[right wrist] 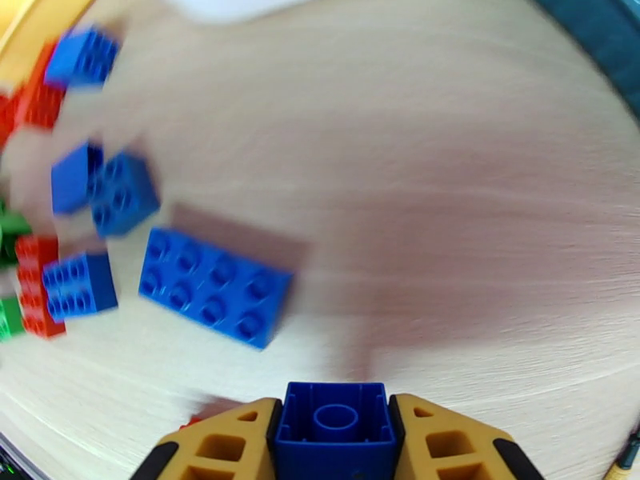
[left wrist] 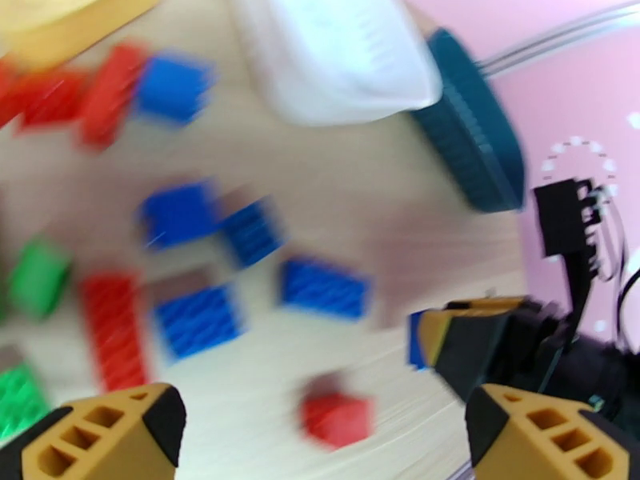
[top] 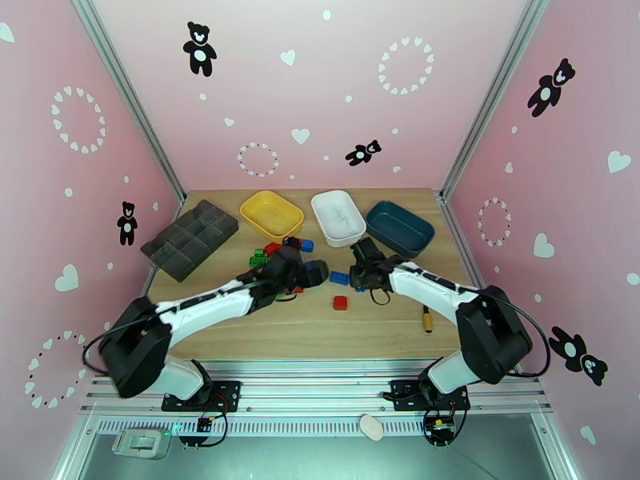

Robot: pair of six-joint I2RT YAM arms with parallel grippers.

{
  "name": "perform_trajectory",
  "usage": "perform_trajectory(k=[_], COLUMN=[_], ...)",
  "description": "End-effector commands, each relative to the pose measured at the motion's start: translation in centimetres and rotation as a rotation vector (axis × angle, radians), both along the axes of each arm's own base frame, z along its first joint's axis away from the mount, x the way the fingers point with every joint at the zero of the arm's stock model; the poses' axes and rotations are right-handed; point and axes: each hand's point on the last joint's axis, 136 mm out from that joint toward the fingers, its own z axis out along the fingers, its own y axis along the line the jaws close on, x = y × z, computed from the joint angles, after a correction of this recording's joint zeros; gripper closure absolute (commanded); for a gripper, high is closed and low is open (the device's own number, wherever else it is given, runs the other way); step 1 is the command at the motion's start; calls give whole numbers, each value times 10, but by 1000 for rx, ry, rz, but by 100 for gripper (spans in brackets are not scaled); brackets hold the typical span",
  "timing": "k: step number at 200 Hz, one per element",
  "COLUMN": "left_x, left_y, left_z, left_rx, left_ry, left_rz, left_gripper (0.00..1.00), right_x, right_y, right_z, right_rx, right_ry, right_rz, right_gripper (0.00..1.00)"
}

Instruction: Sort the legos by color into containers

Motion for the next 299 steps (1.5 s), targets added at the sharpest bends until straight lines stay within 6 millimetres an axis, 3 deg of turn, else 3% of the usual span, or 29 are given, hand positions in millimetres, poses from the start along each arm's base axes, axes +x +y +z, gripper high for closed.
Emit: perform_trajectory(k=[1,36,80,106,133,156,186,217,242,273,299], left_x=[17,44,81,93,94,90,80,70,56,36,17], left_y=[-39,-103,-171,-195,-203,-195,-172,-136,-101,-49,-6], left_z=[35,52,44,36,37,46,60,73,76,49,24], left_rx=[-99,-113,-222,-256,-276,-256,-210,-168,-114,-51,-33], left_ry=[-89,-35,19,51,52,22,-32,-87,-129,-110,-72], left_rz=[-91,-250,-340,-365,-378,-379,-371,-322,-279,-197,-114], left_gripper=[2,2,2,2,2,2,2,2,2,2,2], right_x=[20,63,112,136,153,160,158,151,139,113,89], right_y=[-18,-63,-117,-144,-168,-177,-180,-173,-149,-104,-62], right_z=[32,53,68,69,63,57,63,78,94,103,93], right_rx=[58,153,199,208,190,168,154,154,137,93,39], right_ry=[-58,-111,-158,-157,-144,-117,-129,-164,-192,-228,-195], right_rz=[-56,-201,-357,-421,-467,-468,-466,-435,-351,-194,-38], right_gripper=[75,75,76,76,74,66,41,32,29,21,17])
